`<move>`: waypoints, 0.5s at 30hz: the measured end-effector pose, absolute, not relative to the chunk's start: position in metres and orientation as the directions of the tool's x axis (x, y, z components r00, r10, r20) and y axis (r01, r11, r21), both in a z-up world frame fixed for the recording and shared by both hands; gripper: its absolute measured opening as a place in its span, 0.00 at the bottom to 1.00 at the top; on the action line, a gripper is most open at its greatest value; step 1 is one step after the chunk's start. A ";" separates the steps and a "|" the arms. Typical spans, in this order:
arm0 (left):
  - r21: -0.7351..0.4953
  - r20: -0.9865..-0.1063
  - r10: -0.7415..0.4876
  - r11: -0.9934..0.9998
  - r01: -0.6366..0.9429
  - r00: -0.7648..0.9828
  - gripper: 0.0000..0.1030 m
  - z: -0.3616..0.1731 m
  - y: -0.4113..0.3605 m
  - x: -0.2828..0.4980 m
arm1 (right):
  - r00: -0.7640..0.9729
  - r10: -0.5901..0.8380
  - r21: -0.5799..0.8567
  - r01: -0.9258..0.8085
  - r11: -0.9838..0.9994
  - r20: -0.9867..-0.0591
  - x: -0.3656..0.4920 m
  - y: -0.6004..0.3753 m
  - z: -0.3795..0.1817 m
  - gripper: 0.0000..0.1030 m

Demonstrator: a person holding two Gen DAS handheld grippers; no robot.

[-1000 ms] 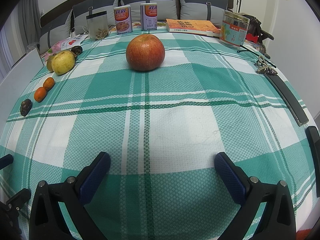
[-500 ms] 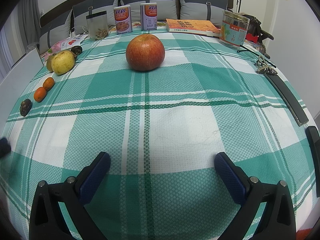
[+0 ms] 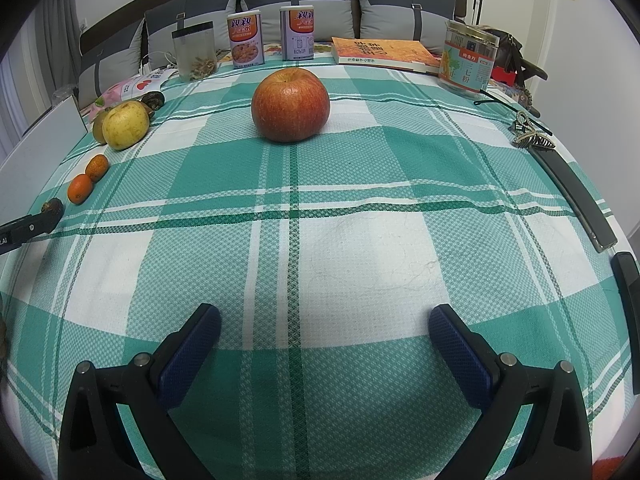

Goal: Organize fruits
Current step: 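Grasp the dark mangosteen with the left tool while the right tool grasps an orange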

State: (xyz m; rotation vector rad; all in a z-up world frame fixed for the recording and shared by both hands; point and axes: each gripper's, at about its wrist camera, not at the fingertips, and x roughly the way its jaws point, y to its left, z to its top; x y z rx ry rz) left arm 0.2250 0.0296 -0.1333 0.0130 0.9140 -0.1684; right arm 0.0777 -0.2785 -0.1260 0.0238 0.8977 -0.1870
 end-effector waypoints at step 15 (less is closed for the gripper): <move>-0.096 -0.799 -0.184 0.979 0.179 0.573 0.43 -0.116 0.057 0.176 | 0.607 -0.151 -0.056 0.172 0.983 -0.780 0.078 -0.279 -0.126 1.00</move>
